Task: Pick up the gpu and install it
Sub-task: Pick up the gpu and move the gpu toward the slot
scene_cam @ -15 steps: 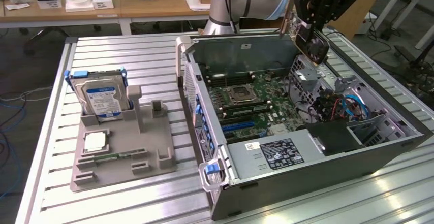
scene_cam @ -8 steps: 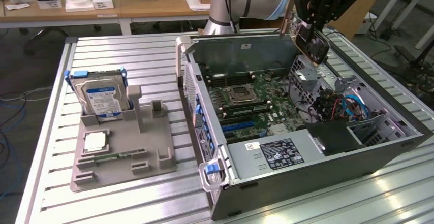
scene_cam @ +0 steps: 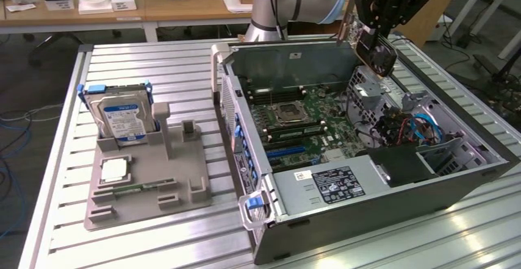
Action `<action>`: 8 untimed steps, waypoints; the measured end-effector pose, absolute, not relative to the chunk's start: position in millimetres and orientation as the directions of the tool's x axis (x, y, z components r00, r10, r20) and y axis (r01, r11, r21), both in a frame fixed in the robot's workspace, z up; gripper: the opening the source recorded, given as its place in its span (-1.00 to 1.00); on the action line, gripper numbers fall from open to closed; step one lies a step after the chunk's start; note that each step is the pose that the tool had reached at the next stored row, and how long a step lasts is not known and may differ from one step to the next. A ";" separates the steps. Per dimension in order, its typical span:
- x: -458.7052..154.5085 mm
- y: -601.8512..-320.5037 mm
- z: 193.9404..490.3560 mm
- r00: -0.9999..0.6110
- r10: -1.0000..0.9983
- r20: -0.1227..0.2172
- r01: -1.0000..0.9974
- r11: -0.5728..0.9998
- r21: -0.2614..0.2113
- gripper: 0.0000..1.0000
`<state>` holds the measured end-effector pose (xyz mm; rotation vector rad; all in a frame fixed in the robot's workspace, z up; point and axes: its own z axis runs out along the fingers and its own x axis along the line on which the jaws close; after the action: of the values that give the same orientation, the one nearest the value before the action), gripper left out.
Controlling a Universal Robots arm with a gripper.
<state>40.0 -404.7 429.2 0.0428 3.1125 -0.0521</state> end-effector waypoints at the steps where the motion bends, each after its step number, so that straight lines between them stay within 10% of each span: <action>1: 39.9 -404.7 429.2 -0.999 0.027 -0.029 0.028 0.999 -0.033 -0.47; 8: 39.9 -410.0 429.2 -0.999 0.027 -0.029 0.028 0.999 -0.033 -0.47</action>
<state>39.9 -410.0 429.2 0.0428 3.1125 -0.0520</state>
